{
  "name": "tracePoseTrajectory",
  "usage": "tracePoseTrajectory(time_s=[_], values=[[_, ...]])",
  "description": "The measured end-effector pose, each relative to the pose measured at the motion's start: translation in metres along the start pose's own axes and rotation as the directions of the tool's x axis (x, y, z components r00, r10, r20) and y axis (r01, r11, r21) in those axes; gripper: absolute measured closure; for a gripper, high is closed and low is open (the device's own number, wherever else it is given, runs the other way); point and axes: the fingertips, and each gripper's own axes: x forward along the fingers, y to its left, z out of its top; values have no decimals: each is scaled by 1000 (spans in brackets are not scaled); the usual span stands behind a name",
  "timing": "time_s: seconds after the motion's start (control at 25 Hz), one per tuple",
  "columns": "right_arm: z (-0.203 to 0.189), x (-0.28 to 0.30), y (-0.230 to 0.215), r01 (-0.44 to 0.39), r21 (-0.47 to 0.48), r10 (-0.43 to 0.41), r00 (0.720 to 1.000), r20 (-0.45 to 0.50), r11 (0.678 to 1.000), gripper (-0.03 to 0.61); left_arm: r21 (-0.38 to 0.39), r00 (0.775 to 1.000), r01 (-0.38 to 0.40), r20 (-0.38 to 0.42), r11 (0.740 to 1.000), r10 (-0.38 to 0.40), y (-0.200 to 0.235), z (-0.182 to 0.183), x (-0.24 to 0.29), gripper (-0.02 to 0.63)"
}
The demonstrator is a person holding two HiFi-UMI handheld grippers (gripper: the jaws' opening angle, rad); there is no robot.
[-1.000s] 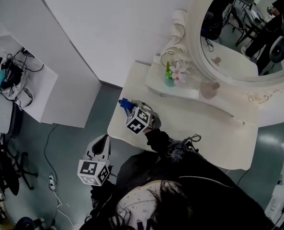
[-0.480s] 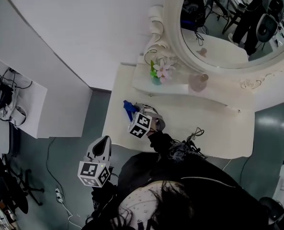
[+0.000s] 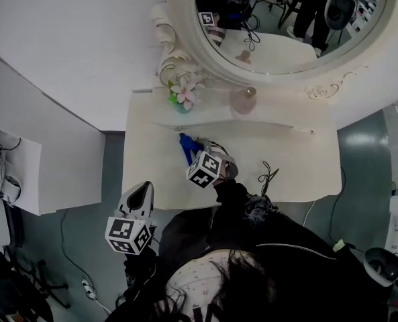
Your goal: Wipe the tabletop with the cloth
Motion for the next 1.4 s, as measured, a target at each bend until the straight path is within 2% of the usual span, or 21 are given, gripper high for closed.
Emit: tracePoseTrajectory(time_s=[0.32,0.6,0.8,1.04,1.4], values=[[-82,-39,-52,75,102,-68,995,-77,992,503,46,996,84,-9,995,-84,-52,17,41,614],[-165,-83,-96,144,161,-120,982,-148,976,503,85,986,167,-31,982,-165,-119,25,83,614],[-228,-116,-132,204,207,-166,968,-188,957,503,120,975,219,-52,968,-214,-170,28,109,614],[-304,-150,-179,265,219,-210,947,-243,939,503,152,966,256,-65,955,-249,-227,30,139,614],[-407,-203,-242,354,301,-256,913,-318,886,505,182,958,287,-66,940,-279,-300,31,172,614]])
